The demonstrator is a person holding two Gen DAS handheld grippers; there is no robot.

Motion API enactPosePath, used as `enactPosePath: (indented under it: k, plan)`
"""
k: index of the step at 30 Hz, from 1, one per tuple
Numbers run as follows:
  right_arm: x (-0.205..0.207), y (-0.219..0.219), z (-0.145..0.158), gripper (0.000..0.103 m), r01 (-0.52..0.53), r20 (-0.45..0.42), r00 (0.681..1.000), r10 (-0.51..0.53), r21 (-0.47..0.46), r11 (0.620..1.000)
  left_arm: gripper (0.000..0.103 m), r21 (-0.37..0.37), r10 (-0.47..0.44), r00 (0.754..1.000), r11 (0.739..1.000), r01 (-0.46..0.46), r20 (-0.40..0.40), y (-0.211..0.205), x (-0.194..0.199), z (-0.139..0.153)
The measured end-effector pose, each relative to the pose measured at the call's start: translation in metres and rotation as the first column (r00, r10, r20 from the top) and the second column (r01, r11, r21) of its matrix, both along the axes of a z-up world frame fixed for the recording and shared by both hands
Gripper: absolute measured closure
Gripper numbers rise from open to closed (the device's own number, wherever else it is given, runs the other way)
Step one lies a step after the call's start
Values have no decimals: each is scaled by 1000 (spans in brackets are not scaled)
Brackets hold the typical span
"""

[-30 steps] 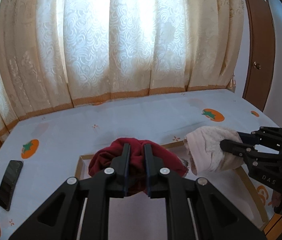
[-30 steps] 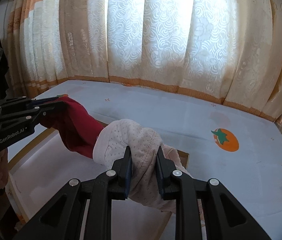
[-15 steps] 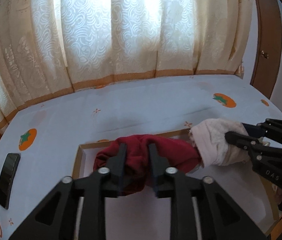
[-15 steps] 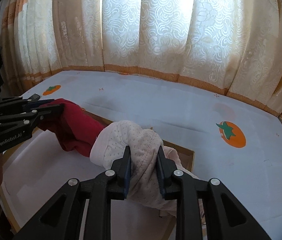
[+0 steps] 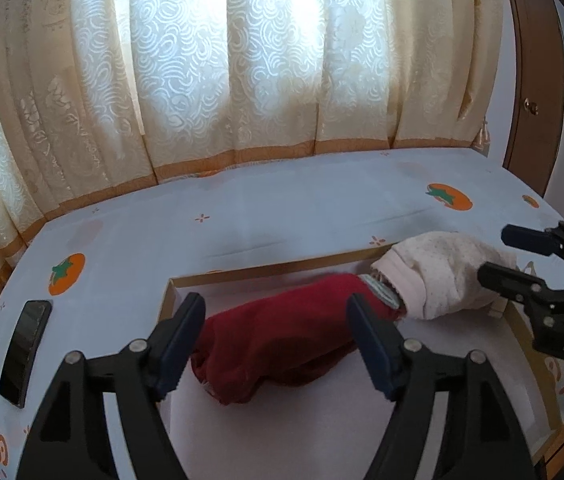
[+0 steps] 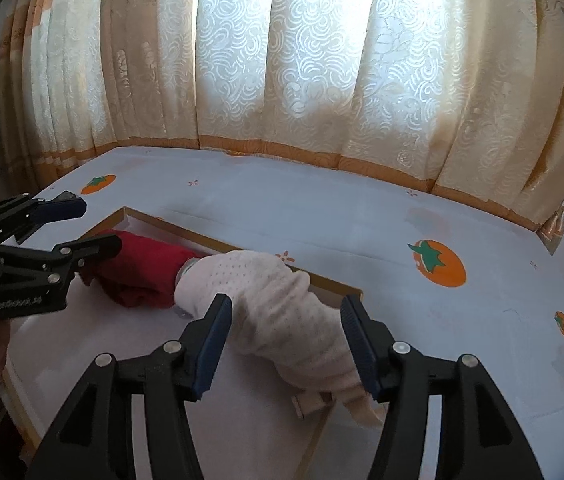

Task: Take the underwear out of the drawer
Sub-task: 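Lower the dark red garment into the tray with the left tool while the right tool lowers the pink underwear, then open both tools to release the garments in the tray, then lower both tools back down into the open clothes drawer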

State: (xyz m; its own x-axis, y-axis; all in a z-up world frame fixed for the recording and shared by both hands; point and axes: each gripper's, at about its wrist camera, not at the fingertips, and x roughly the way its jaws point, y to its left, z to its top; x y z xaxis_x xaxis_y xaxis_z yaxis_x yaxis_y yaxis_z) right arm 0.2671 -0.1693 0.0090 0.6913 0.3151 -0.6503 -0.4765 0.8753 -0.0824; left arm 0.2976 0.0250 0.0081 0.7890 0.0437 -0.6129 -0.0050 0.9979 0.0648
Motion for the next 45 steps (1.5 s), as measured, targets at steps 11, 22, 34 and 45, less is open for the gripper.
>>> enactPosePath:
  k: [11,22,34,45]
  plan:
    - [-57,-11,14,42,-54,6,999,54,26,998,29,-53,-20,998,998,23,53,1,-52,6]
    - [-127,-20,45,35,-129,63,990,124,70,989,25,-55,-89,988,994,96,125,-18,-125,17]
    - [-203,-23,61,35,-229,85,970,227,22,973,13,-21,-139,978,989,144,155,-28,-191,16]
    - [-253,-37,73,34,-269,93,958,271,-34,963,12,-40,-101,991,994,105,93,-18,-231,-20]
